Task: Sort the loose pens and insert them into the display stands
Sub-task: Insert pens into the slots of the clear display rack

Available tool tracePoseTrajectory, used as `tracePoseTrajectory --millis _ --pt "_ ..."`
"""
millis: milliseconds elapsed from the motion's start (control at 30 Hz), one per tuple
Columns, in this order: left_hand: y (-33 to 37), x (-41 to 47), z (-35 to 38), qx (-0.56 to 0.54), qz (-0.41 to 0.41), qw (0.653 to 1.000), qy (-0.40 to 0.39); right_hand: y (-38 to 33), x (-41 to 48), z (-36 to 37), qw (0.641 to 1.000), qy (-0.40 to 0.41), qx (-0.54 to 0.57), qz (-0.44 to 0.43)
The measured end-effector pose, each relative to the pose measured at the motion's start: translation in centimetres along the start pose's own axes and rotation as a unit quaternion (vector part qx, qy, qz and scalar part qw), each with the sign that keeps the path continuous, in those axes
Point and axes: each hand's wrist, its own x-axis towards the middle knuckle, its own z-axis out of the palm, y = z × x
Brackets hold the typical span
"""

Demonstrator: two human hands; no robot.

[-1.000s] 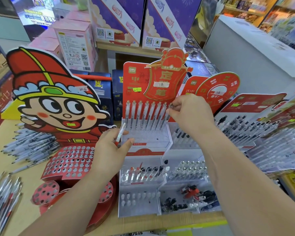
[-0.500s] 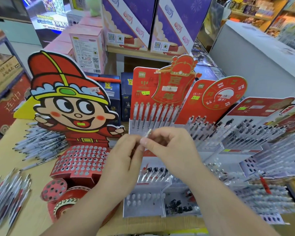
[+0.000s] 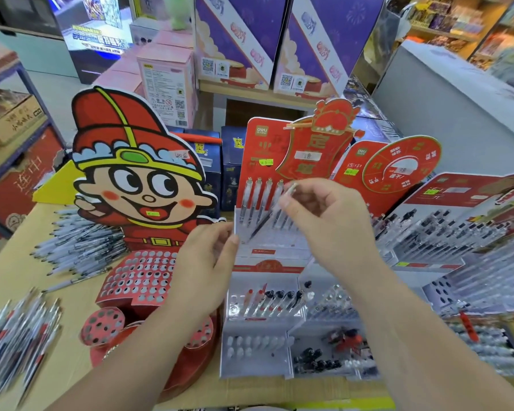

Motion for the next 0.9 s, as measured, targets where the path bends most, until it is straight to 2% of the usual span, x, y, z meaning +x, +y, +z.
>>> tracePoseTrajectory --millis 167,433,900 --pt "-1.5 0.6 1.2 0.011 -0.032 0.999 -0.019 0.2 2.1 0.9 0.998 0.012 -0.044 -0.045" --pt "-2.4 1.0 2.0 -0.025 -0.057 0.998 0.007 1.7 2.6 3.2 0.989 0.000 -0.127 -0.069" --pt "-2.7 1.3 2.0 -0.016 -0.064 0.998 0.012 2.5 2.7 5.7 0.987 -0.024 -0.156 -0.045"
